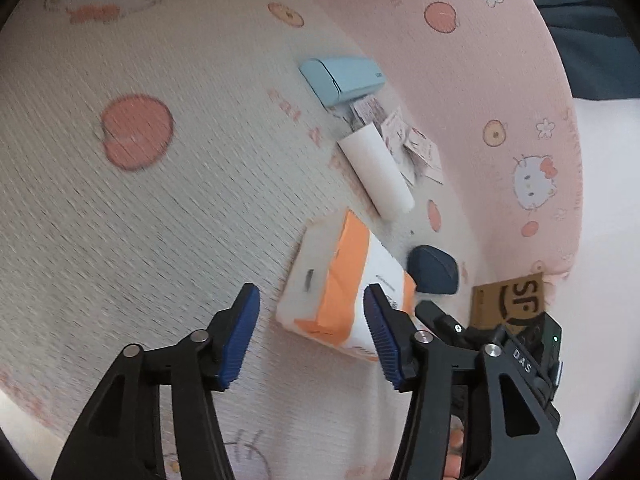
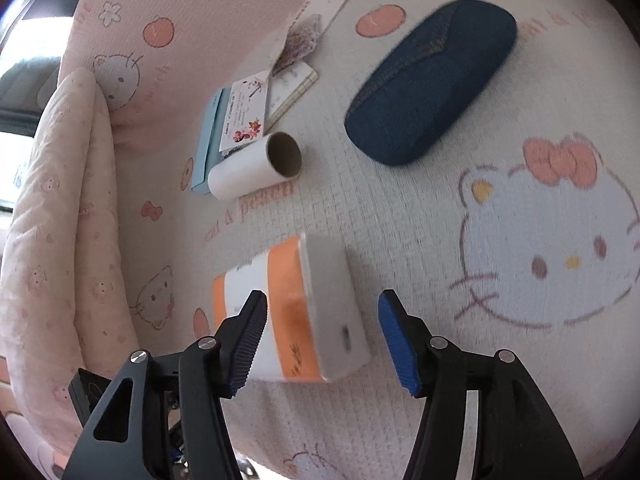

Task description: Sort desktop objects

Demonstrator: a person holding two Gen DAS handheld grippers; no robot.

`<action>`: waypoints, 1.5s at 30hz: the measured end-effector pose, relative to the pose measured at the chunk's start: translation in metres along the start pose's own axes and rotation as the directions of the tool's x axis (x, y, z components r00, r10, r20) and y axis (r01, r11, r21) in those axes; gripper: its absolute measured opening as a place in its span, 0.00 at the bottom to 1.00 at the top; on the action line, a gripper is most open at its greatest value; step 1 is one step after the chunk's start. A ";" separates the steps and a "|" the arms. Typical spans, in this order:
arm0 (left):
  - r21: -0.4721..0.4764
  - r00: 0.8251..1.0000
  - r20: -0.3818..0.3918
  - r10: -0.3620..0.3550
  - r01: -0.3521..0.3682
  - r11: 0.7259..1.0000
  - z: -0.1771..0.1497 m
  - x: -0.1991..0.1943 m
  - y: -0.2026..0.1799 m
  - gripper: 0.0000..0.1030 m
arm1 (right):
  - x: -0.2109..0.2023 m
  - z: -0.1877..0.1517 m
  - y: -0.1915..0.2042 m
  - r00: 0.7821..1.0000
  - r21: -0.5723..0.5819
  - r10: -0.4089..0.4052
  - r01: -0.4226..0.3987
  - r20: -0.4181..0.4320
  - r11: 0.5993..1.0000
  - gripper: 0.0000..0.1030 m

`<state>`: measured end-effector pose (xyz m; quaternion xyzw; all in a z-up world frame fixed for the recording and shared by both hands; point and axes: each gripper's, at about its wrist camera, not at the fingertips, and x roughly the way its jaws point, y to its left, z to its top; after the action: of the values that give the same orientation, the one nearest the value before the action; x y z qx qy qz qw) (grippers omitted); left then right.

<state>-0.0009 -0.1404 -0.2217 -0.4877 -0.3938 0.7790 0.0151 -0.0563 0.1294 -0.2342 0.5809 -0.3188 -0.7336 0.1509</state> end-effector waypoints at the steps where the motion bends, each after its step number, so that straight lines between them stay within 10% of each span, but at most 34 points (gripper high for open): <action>1: 0.007 1.000 -0.004 0.004 -0.004 1.000 0.001 0.001 0.000 0.59 | 0.001 -0.002 0.000 1.000 0.005 0.004 -0.004 0.001 1.000 0.55; 14: -0.010 0.994 -0.095 -0.046 0.045 0.999 0.005 0.038 0.003 0.59 | 0.023 -0.017 0.007 0.999 0.006 0.011 -0.011 -0.033 1.000 0.59; 27: 0.019 0.999 -0.018 -0.031 0.032 0.999 0.002 0.028 -0.014 0.54 | 0.014 -0.017 0.023 0.999 -0.087 0.011 -0.015 -0.039 0.996 0.51; 45: 0.185 0.968 0.095 -0.232 0.212 0.960 -0.020 -0.026 -0.180 0.54 | -0.167 0.021 0.039 0.961 -0.223 0.104 -0.047 0.255 0.974 0.51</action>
<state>-0.0368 -0.0151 -0.0933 -0.3911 -0.3768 0.8308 0.1219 -0.0355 0.2045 -0.0804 0.4452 -0.2772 -0.8284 0.1967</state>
